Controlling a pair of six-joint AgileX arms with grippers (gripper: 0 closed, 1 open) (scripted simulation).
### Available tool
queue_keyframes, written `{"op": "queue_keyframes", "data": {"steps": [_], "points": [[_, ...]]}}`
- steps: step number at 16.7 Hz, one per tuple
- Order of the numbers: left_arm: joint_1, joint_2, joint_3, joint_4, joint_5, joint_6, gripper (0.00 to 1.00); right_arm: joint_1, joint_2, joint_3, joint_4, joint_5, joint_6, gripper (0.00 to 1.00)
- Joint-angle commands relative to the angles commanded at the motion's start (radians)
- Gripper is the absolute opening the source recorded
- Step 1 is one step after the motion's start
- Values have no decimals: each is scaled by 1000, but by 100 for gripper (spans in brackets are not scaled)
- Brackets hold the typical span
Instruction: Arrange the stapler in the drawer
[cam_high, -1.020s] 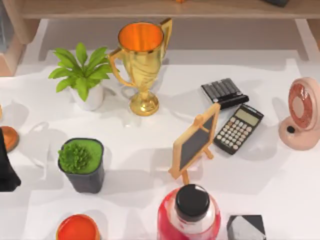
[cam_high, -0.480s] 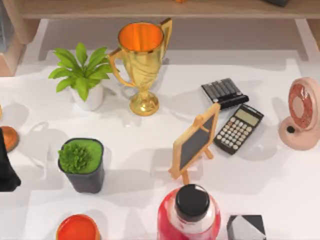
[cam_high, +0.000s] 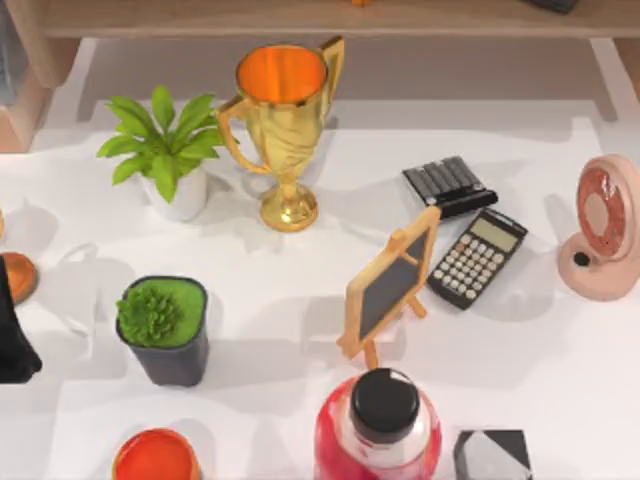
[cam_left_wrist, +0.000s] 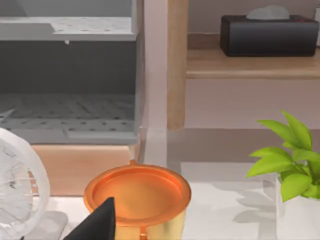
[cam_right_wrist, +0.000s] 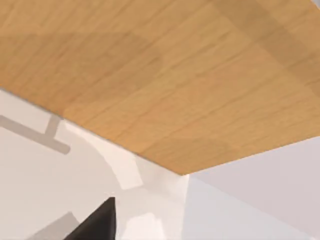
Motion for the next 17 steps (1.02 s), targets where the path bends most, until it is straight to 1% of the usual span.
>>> {"op": "queue_keyframes", "data": {"steps": [5,9,13,17], "points": [[0,0,0,0,0,0,100,122,-107,96,-603,140,221,100],[0,0,0,0,0,0,100,254,-165,164,-1009,231,374,100],[0,0,0,0,0,0,100,389,-199,215,-1284,296,491,100],[0,0,0,0,0,0,100,476,-208,243,-1417,331,553,100]]}}
